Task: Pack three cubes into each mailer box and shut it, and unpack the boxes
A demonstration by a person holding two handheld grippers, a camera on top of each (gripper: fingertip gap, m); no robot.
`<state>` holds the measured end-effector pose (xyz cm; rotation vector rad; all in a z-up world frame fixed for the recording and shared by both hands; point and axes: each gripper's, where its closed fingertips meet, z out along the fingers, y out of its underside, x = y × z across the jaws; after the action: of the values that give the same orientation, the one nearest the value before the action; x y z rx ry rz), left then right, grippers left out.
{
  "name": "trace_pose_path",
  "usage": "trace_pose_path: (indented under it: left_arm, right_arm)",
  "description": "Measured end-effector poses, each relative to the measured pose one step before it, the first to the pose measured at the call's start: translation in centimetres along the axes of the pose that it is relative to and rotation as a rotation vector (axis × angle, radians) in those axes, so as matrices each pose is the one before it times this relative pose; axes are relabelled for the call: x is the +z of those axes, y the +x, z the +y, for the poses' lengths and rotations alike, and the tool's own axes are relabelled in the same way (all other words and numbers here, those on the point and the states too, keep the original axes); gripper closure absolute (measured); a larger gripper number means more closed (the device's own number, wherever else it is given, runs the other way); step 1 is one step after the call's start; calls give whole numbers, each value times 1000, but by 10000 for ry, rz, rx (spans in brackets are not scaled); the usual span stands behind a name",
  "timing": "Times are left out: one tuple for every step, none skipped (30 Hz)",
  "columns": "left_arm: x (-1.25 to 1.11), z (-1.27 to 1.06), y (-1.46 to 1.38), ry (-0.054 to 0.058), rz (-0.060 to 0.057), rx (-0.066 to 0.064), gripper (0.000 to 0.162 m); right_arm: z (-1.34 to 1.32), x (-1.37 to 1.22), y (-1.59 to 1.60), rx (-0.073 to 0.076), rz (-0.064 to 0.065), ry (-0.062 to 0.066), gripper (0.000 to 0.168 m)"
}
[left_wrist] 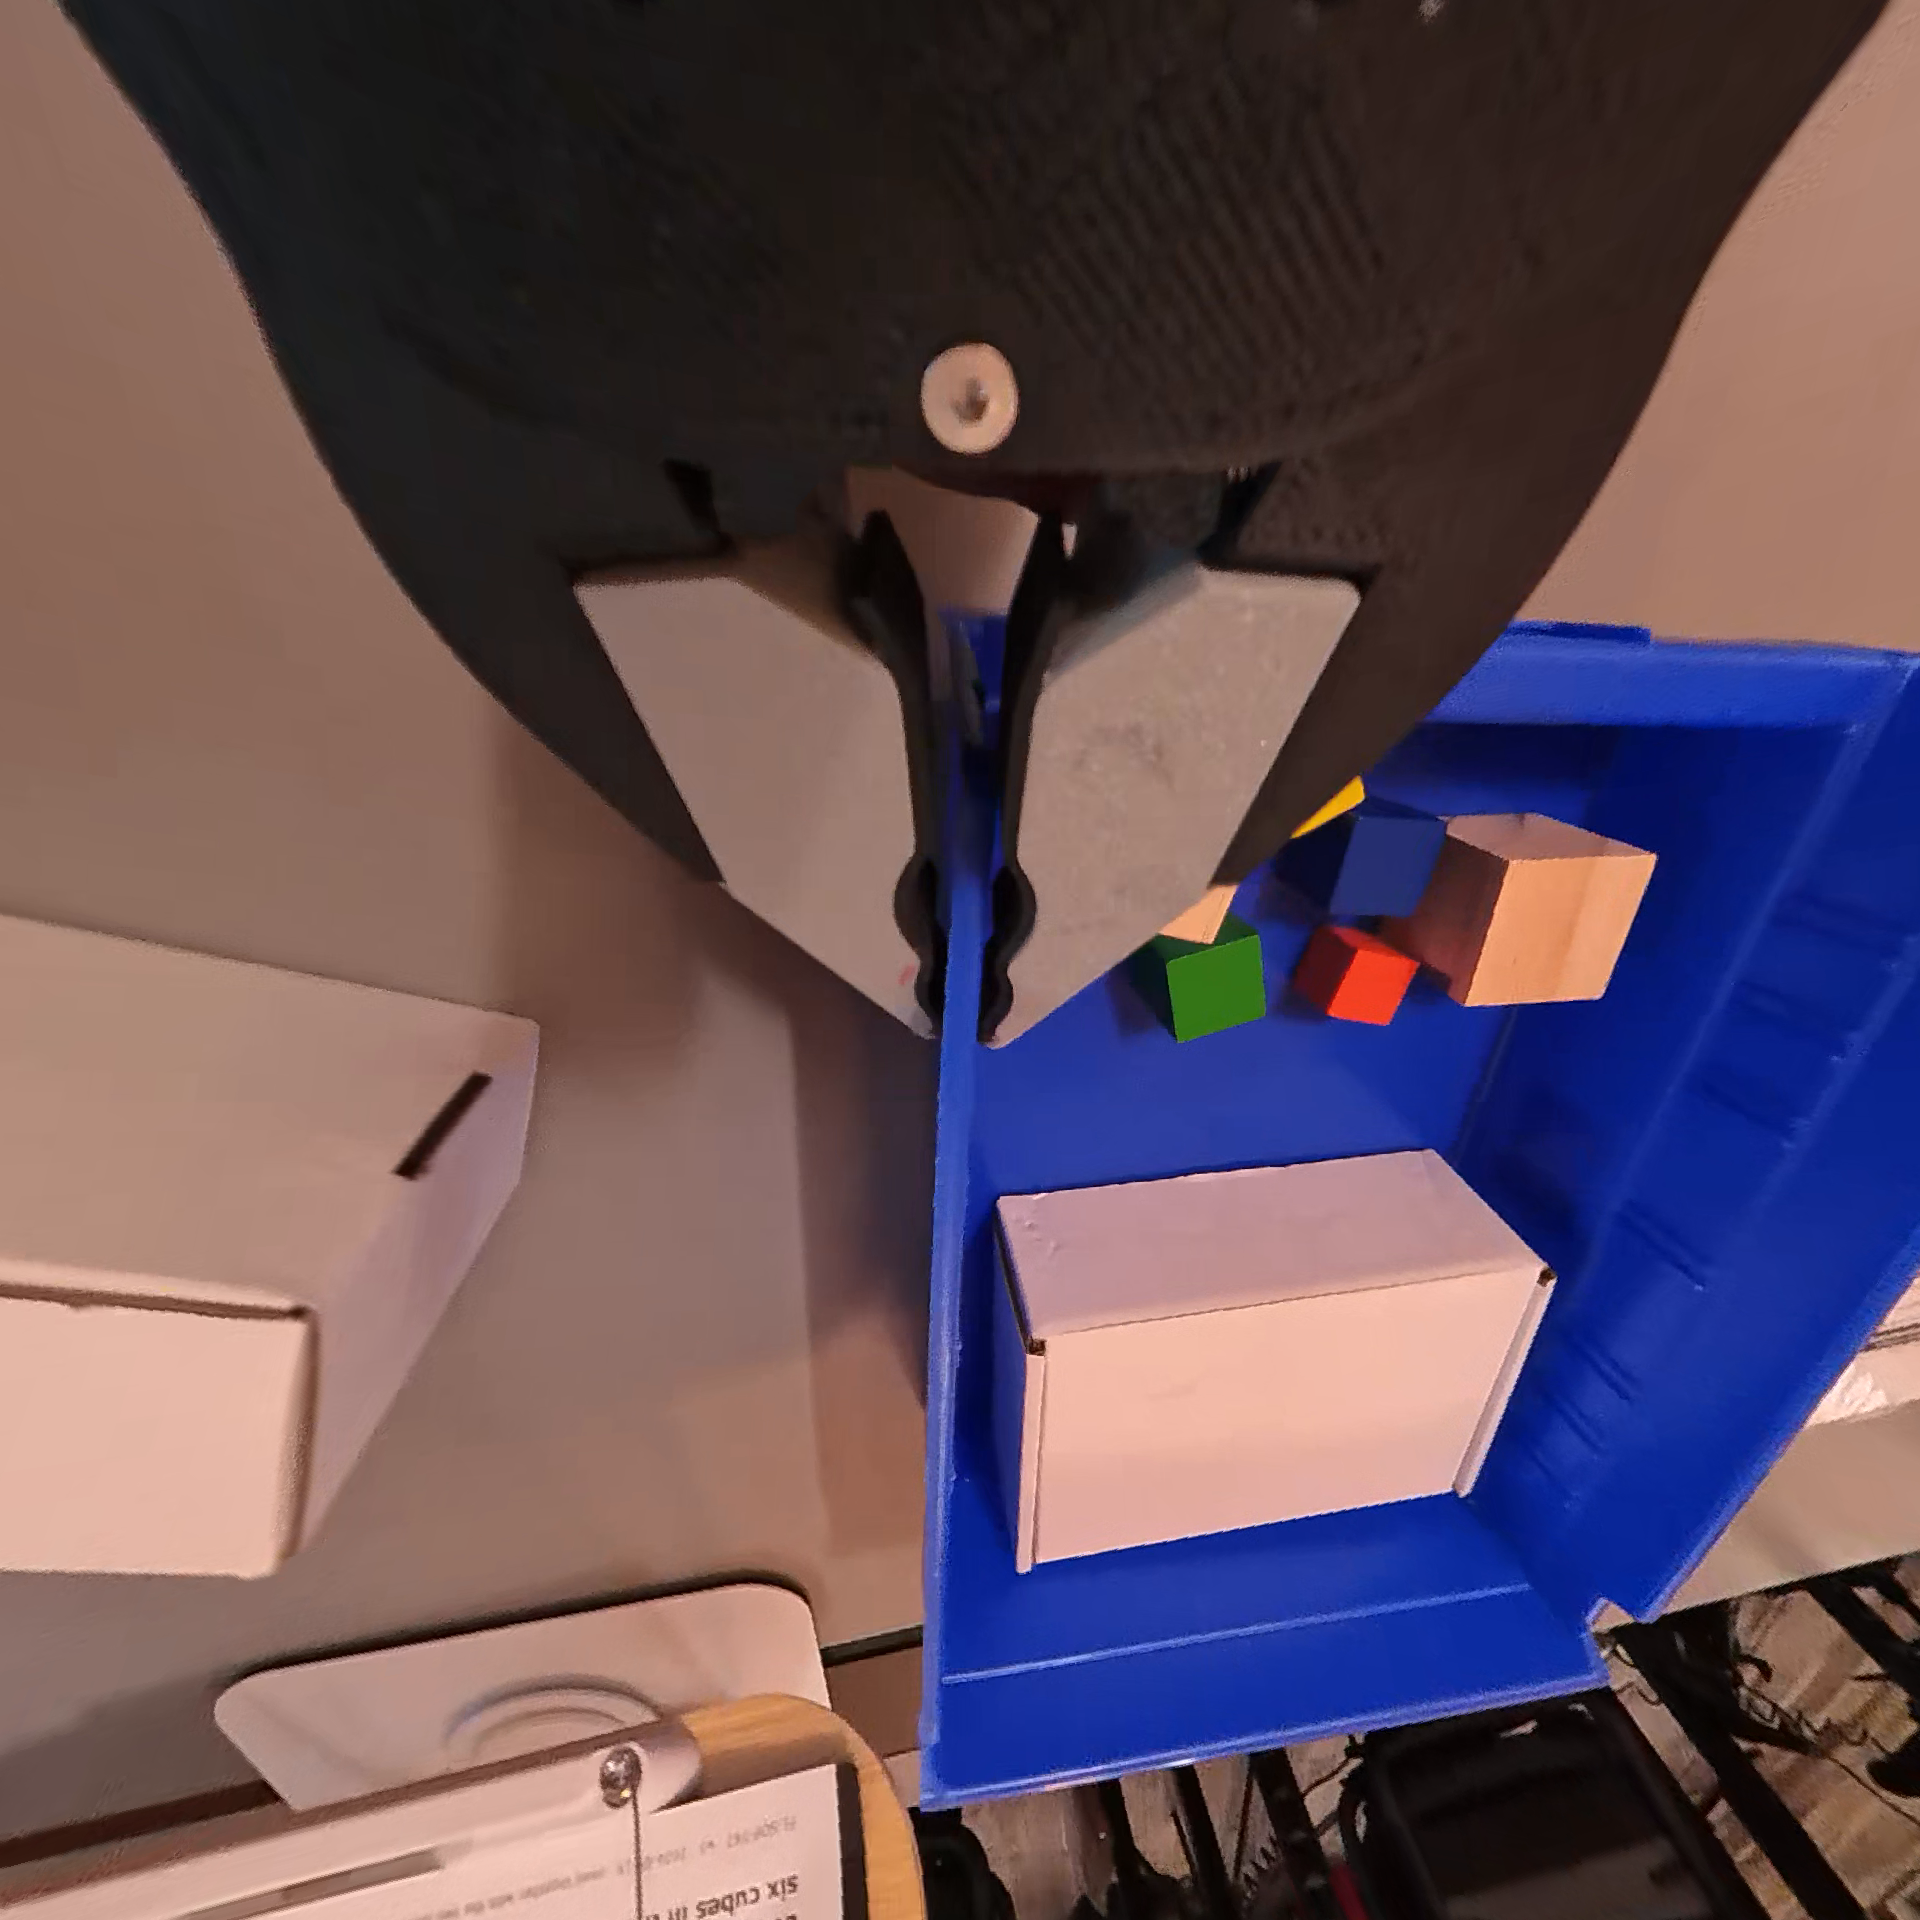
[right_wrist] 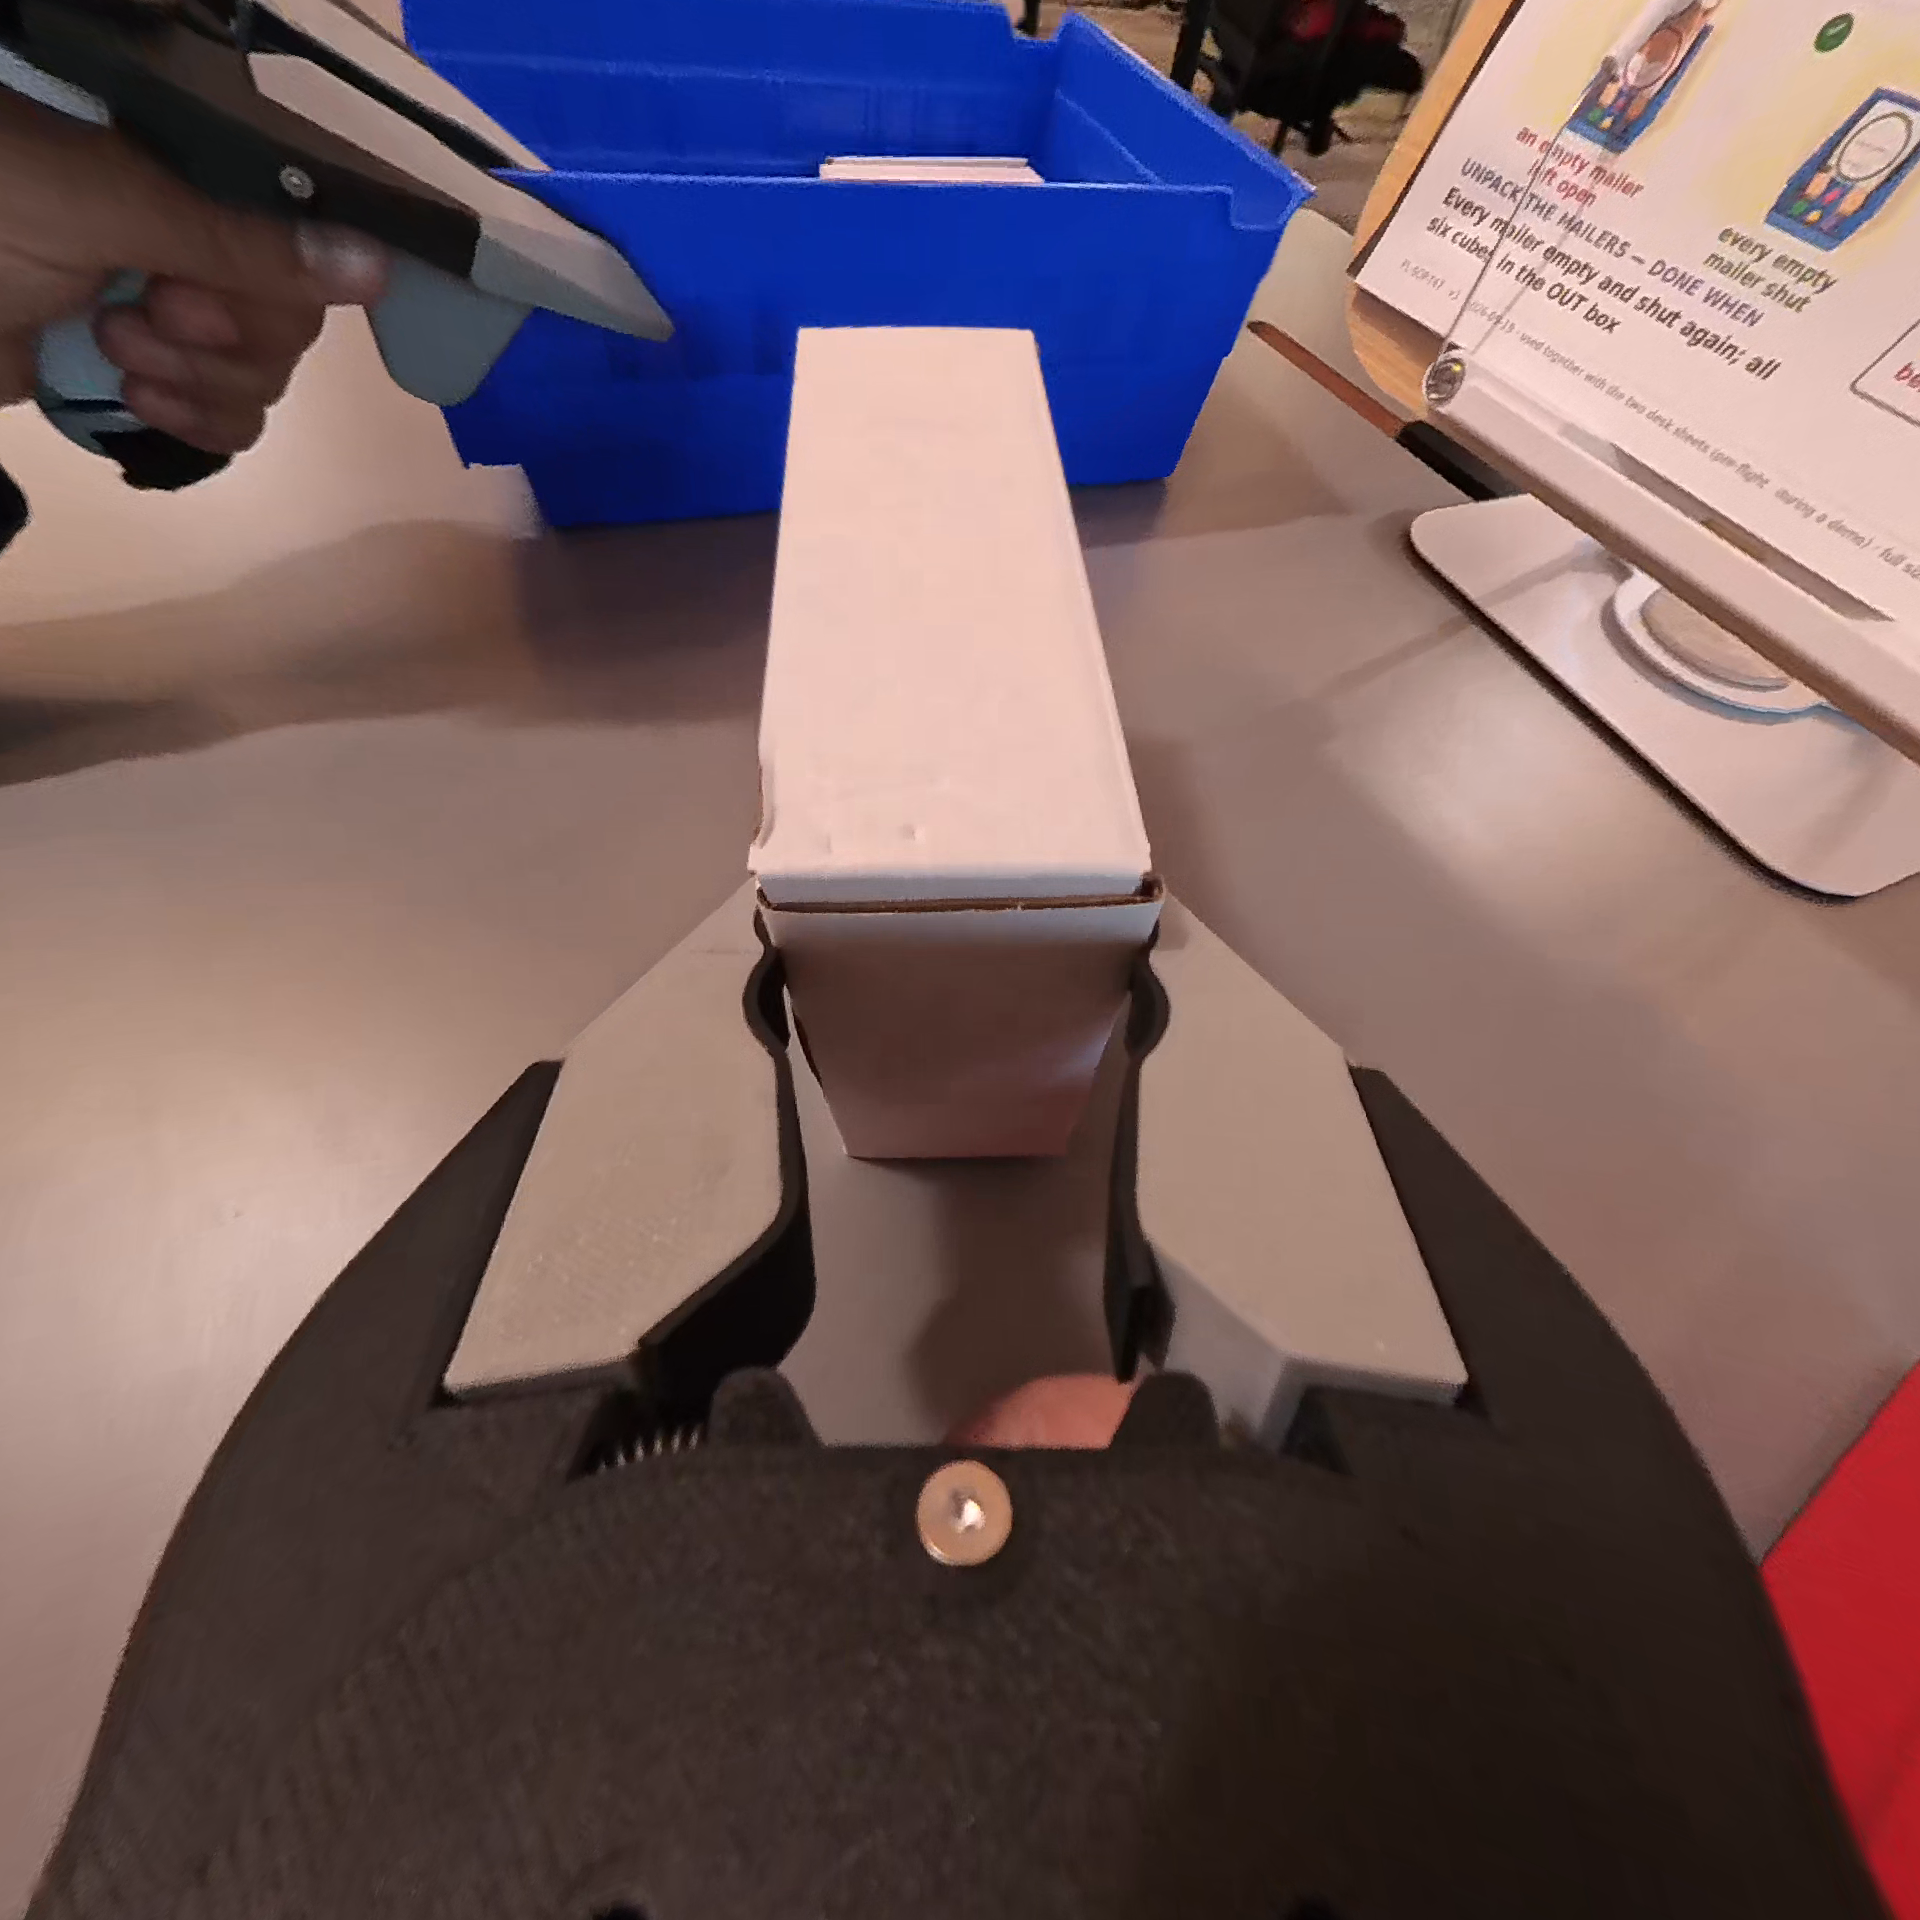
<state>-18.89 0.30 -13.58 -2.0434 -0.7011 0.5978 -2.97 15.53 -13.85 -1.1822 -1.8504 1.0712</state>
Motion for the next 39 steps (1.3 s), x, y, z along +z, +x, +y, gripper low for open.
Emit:
trace_pose_path:
  left_arm:
    - [-60, -36, -44, 19, -52, -88, 159]
    - [-225, -205, -100, 83, -101, -77, 157]
    - [-475, -563, 49, 258, -39, -14, 148]
    - [-677, -849, 371, 355, 113, 59, 131]
    - [-766, -1057, 593, 409, 183, 72, 122]
    - [-723, -1159, 1019, 428, 367, 116, 122]
    - [-572, -1077, 1577, 382, 616, 138, 121]
    - [-316, -792, 2014, 248, 817, 124, 121]
    - [-40, -343, 2087, 31, 858, 219, 117]
    - [183, -20, 1679, -75, 673, 273, 109]
    - [313, 36, 1137, -24, 449, 242, 104]
    - [422, 77, 737, 21, 342, 200, 103]
    - [474, 213, 654, -44, 408, 201, 99]
    - [382, 152, 705, 8, 483, 168, 100]
    - [44, -308, 994, 365, 714, 180, 96]
    - [-29, 43, 1412, 246, 1066, 273, 91]
    - [40, 260, 920, 166, 830, 163, 86]
    - [-8, 286, 78, 138, 319, 84, 86]
    - [-199, 39, -250, 273, 66, 74, 90]
    - [-231, 178, -183, 110, 81, 35, 90]
    - [-255, 65, -52, 95, 116, 32, 89]
    - [-229, 255, -217, -93, -28, 23, 80]
    - [-207, 538, -356, -272, -110, 114, 73]
    - [-207, 629, -535, -312, -237, 195, 72]
    - [-172, 535, -557, -212, -278, 194, 69]
    - [-127, 371, -317, -82, -138, 143, 68]
    - [-16, 200, -16, 13, 24, 59, 68]
    - [102, 72, 242, 46, 158, -36, 68]
    - [259, 38, 303, 8, 166, -81, 68]
    - [369, 94, 165, -48, 48, -52, 68]
    - [412, 214, 227, -134, 72, 0, 65]
    - [357, 304, 364, -173, 136, 40, 64]
    - [291, 326, 389, -144, 143, 122, 63]
    - [222, 350, 297, -114, 94, 166, 59]
    - [149, 320, 141, -92, 41, 121, 57]
    - [82, 200, 79, -53, 49, 43, 55]
    - [5, 47, 79, -1, 72, 2, 53]
    - [-77, 25, 69, -3, 75, 8, 52]
    - [-70, -18, 161, 28, 102, 67, 50]
  right_arm:
    - [162, -286, -43, 30, -164, -1, 105]
    - [171, -312, -54, -8, -147, 5, 105]
    - [170, -320, -61, -4, -144, 8, 105]
    - [157, -301, -82, 11, -144, -1, 105]
    - [126, -266, -137, 5, -160, -2, 105]
    - [94, -188, -221, -18, -184, 19, 105]
    - [53, -136, -235, -16, -186, 43, 105]
    - [29, -104, -242, -1, -185, 50, 105]
    - [22, -64, -245, 21, -180, 49, 105]
    - [10, -30, -299, 18, -191, 53, 105]
    - [2, -22, -372, -7, -215, 45, 106]
    - [-15, -7, -386, -28, -208, 32, 105]
    - [-5, 17, -272, -28, -127, 25, 105]
    - [59, 13, -64, -28, -19, 0, 105]
    - [-2, -14, -134, -31, -68, 37, 105]
    - [20, 6, -238, -26, -129, 17, 106]
    - [28, 4, -176, 37, -105, 12, 106]
    - [32, 11, -59, 100, -67, 17, 106]
    - [41, -5, -59, 97, -71, 14, 106]
    - [21, -4, -61, 40, -63, 11, 106]
    - [4, -9, -45, 1, -42, 20, 106]
    - [-15, 1, -59, 3, -49, 23, 106]
    - [19, -15, -70, 22, -69, 7, 106]
    - [24, -2, -75, 24, -64, -2, 106]
    - [13, -11, -55, 8, -42, -8, 106]
    - [3, -8, -86, -14, -42, -8, 106]
    - [-15, 23, -192, -26, -95, -3, 106]
    - [1, 44, -323, -44, -162, -4, 106]
    - [-15, 54, -328, -52, -159, -2, 106]
    - [-13, 52, -207, -34, -79, -4, 106]
    - [-18, 28, -93, -9, -39, 8, 106]
    - [-2, 13, -168, -2, -96, 8, 106]
    - [13, 4, -241, -16, -135, -1, 106]
    - [-2, -4, -220, -14, -119, -4, 106]
    - [3, 12, -261, 1, -140, -5, 107]
    - [3, 12, -323, 18, -186, -6, 107]
    - [-5, 8, -339, 16, -198, -6, 107]
    - [10, 27, -306, 18, -185, 2, 107]
    - [-3, 31, -312, 21, -183, 3, 107]
